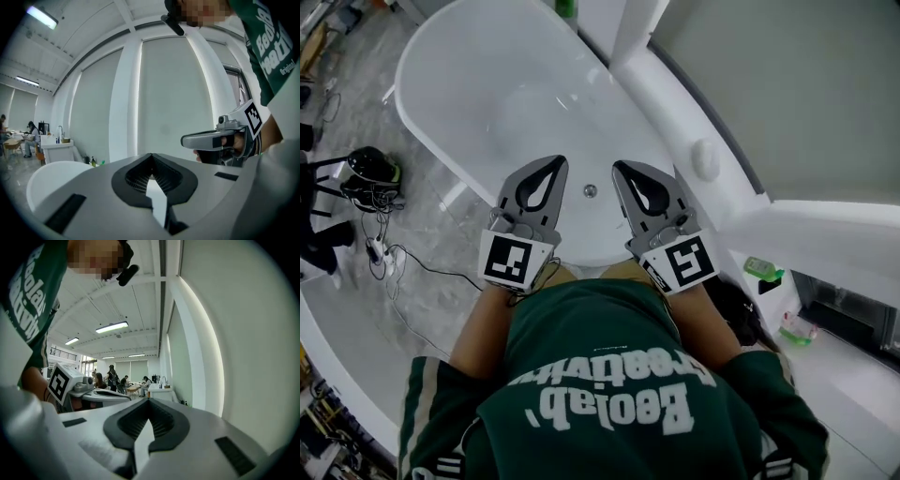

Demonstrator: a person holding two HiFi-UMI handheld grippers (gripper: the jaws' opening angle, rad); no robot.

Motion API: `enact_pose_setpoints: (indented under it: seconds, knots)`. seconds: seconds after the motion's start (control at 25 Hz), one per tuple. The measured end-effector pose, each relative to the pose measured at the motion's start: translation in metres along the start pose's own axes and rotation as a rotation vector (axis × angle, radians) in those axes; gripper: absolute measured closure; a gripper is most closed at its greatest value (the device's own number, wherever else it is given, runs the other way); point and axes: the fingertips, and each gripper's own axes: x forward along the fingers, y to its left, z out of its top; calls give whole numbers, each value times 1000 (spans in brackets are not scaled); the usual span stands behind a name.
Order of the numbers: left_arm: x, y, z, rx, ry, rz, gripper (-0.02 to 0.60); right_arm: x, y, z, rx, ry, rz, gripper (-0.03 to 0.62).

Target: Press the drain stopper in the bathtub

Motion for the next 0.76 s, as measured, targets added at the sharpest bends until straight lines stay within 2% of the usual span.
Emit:
enact_pose_setpoints:
  seconds: [0.12, 0.36, 0.76]
  knots:
    - [-9, -4, 16, 45, -25, -5, 572, -3, 10, 22, -32, -41, 3, 585]
    - [-23, -10, 31, 33, -71, -17, 572, -7, 24, 43, -92, -66, 5, 585]
    - [-25, -21, 33, 81, -73, -24, 572, -24, 18, 43, -96, -57, -25, 585]
